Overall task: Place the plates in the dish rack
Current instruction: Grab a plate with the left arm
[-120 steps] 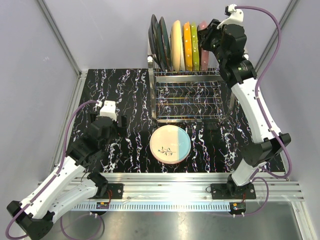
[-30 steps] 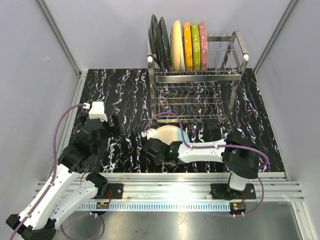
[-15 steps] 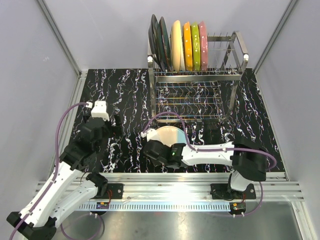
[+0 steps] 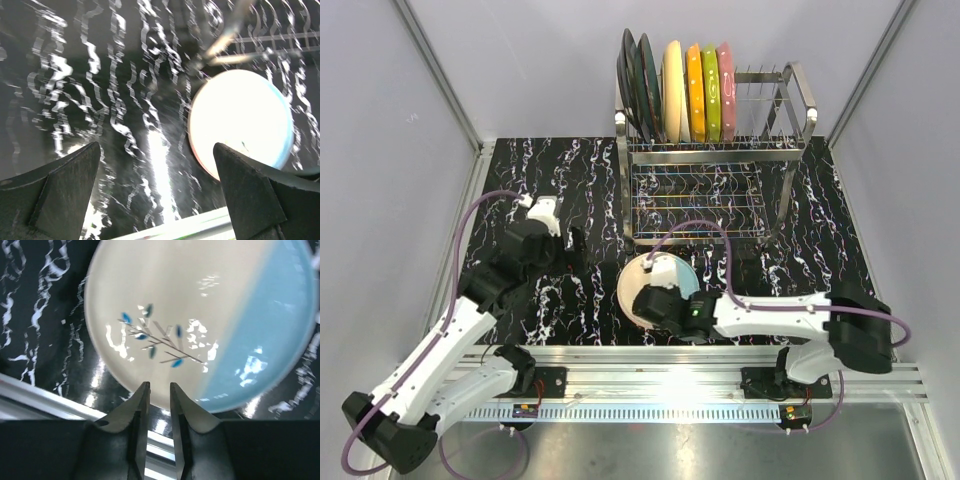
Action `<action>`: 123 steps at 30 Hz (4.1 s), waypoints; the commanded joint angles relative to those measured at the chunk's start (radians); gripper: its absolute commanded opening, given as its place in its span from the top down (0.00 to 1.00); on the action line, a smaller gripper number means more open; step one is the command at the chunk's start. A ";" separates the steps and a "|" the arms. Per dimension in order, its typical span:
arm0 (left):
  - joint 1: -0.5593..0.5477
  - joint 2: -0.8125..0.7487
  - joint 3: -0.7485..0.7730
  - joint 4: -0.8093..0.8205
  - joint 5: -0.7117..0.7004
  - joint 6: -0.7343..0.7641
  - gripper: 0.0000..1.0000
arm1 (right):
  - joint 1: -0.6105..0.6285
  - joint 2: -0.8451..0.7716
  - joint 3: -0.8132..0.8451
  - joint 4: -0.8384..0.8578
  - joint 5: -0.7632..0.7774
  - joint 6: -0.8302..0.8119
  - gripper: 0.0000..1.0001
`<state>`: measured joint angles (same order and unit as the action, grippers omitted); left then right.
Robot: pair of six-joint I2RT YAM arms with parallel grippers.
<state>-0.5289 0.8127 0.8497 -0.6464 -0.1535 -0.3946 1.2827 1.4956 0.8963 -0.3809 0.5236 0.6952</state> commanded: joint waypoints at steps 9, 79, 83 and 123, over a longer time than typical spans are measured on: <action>0.003 0.059 -0.111 0.232 0.265 -0.173 0.02 | -0.083 -0.175 -0.129 -0.329 0.230 0.457 0.67; -0.072 0.350 -0.391 0.640 0.262 -0.305 0.16 | -0.289 -0.054 -0.250 0.149 -0.053 0.317 0.99; -0.083 0.370 -0.405 0.669 0.270 -0.319 0.19 | -0.290 -0.049 -0.261 0.169 -0.065 0.319 0.99; -0.071 0.037 -0.382 0.551 0.292 -0.423 0.75 | -0.290 -0.064 -0.258 0.249 -0.132 0.270 0.56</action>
<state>-0.6029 0.8894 0.4313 -0.1699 0.0837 -0.7906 0.9890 1.4445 0.6544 -0.1345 0.4534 0.9844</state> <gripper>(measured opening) 0.294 0.423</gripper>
